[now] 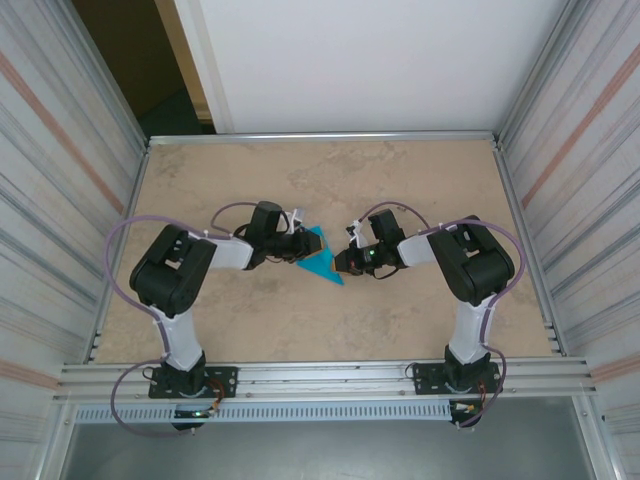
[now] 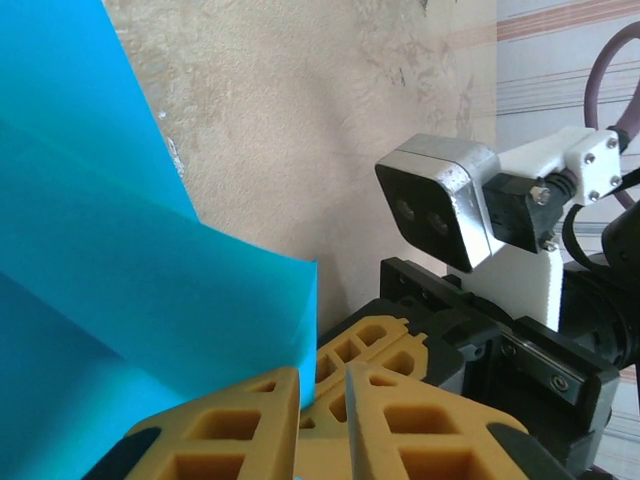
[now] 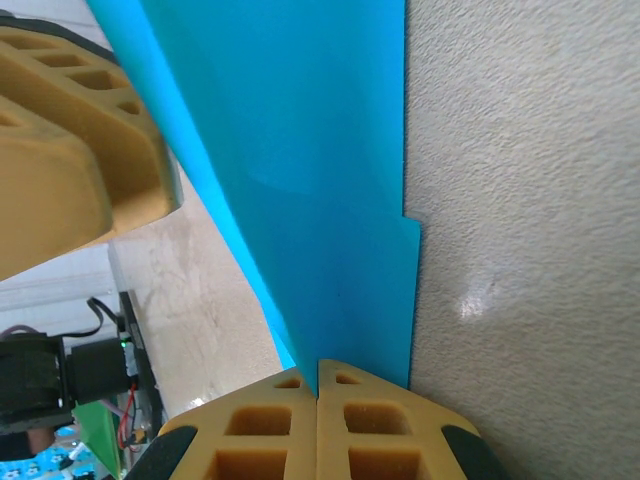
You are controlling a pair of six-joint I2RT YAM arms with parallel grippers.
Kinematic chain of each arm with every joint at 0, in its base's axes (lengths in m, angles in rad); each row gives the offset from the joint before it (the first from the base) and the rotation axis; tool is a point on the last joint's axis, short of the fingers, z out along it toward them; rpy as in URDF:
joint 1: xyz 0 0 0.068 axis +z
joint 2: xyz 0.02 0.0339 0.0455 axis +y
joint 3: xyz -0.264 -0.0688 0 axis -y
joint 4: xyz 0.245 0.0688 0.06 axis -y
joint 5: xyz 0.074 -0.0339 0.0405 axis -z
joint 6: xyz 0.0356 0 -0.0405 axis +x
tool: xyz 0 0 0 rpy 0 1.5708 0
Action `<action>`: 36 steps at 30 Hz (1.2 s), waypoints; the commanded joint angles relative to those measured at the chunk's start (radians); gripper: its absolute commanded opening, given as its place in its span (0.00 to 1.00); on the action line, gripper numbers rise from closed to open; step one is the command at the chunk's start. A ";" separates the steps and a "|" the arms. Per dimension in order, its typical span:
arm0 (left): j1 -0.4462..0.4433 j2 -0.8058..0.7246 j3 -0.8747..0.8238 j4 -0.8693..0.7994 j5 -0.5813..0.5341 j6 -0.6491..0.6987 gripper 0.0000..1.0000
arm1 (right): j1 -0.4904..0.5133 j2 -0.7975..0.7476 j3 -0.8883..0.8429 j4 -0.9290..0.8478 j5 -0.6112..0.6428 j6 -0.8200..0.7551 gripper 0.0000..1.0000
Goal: Fold a paper plane with a square sheet of paper (pick it up from the middle)
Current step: Fourth fold the wing at the center of the table.
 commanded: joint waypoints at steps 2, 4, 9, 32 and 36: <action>-0.005 0.023 0.042 -0.022 -0.008 0.010 0.17 | -0.005 0.030 0.014 -0.052 0.007 0.013 0.06; -0.006 0.031 0.051 -0.033 -0.016 0.004 0.15 | -0.005 0.029 0.017 -0.066 0.013 0.012 0.07; -0.006 0.044 0.068 -0.062 -0.034 -0.001 0.12 | -0.005 0.034 0.025 -0.088 0.016 0.009 0.08; 0.008 0.077 0.088 -0.124 -0.072 -0.007 0.08 | -0.005 0.035 0.057 -0.198 0.062 -0.002 0.16; 0.008 0.081 0.091 -0.135 -0.082 -0.010 0.08 | -0.004 0.036 0.061 -0.209 0.068 -0.009 0.16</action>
